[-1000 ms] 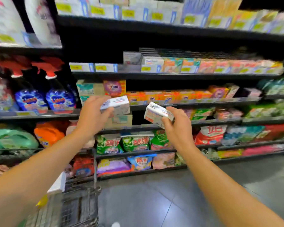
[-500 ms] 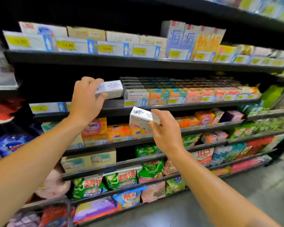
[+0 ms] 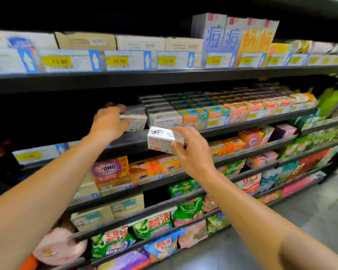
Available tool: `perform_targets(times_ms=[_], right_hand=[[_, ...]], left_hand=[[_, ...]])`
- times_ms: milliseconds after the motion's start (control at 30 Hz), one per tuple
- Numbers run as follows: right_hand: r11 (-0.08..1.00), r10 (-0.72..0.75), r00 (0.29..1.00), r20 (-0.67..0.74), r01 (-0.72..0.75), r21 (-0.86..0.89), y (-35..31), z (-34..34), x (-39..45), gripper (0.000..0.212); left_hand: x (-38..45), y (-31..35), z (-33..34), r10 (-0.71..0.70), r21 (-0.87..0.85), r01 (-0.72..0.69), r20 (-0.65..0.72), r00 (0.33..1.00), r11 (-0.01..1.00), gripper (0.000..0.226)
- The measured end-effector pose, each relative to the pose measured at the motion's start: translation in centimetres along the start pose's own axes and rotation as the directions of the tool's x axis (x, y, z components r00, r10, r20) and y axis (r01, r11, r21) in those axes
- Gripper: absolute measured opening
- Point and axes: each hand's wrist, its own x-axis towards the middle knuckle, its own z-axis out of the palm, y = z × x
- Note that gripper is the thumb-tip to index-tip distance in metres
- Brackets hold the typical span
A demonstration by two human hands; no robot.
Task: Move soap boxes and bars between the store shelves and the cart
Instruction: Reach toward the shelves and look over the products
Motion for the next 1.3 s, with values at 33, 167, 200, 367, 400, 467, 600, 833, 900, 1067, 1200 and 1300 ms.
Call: perform_targets(times_ms=[33,167,200,367,400,467,600,833,900,1067,1200,1300], right_hand=[[1.000,-0.005,1.000,0.001,0.005,0.002,0.1,0.1,0.2,0.042],[1.000,-0.017,1.000,0.000,0.017,0.015,0.4,0.5,1.0,0.041],[1.000,-0.018,1.000,0.001,0.018,0.024,0.5,0.6,1.1,0.041],[0.997,-0.045,0.999,0.000,0.045,0.059,1.0,0.9,1.9,0.041],[0.997,-0.046,0.999,-0.001,0.046,0.067,1.1,0.9,2.0,0.040],[0.995,-0.048,0.999,-0.001,0.048,0.086,1.3,1.0,2.2,0.040],[0.993,-0.060,0.998,0.003,0.060,0.103,1.7,1.0,2.3,0.040],[0.989,-0.066,0.998,0.016,0.064,0.134,2.2,0.5,2.2,0.041],[0.988,-0.071,0.997,0.016,0.069,0.138,2.1,0.4,2.2,0.041],[0.984,-0.100,0.995,0.028,0.094,0.154,2.1,0.1,2.2,0.041],[0.982,-0.118,0.991,0.058,0.107,0.155,2.3,-0.4,2.7,0.040],[0.978,-0.166,0.982,0.095,0.151,0.145,1.9,-0.5,3.3,0.039]], left_hand=[[0.1,-0.1,0.1,-0.006,0.025,0.006,0.018,1.000,1.000,0.043],[0.6,-0.7,0.0,0.037,0.078,-0.040,0.035,0.999,0.996,0.039],[0.6,-0.7,0.0,0.045,0.076,-0.047,0.033,0.998,0.996,0.036],[1.0,-0.8,0.6,0.074,0.070,-0.076,0.042,0.996,0.995,0.032],[1.2,-0.8,0.7,0.075,0.071,-0.078,0.048,0.996,0.994,0.031],[1.6,-0.7,1.1,0.081,0.078,-0.086,0.061,0.995,0.993,0.032],[2.4,-0.2,1.7,0.082,0.076,-0.087,0.076,0.994,0.993,0.031],[2.8,-0.3,2.2,0.067,0.100,-0.073,0.059,0.996,0.992,0.031],[2.8,-0.2,2.2,0.070,0.114,-0.076,0.055,0.996,0.991,0.031],[2.2,0.1,1.9,0.069,0.110,-0.073,0.034,0.997,0.991,0.035],[-1.5,2.0,0.8,0.093,-0.254,-0.146,-0.212,0.973,0.956,0.036],[-5.5,3.7,0.3,0.222,-0.355,-0.244,-0.103,0.970,0.902,0.051]])
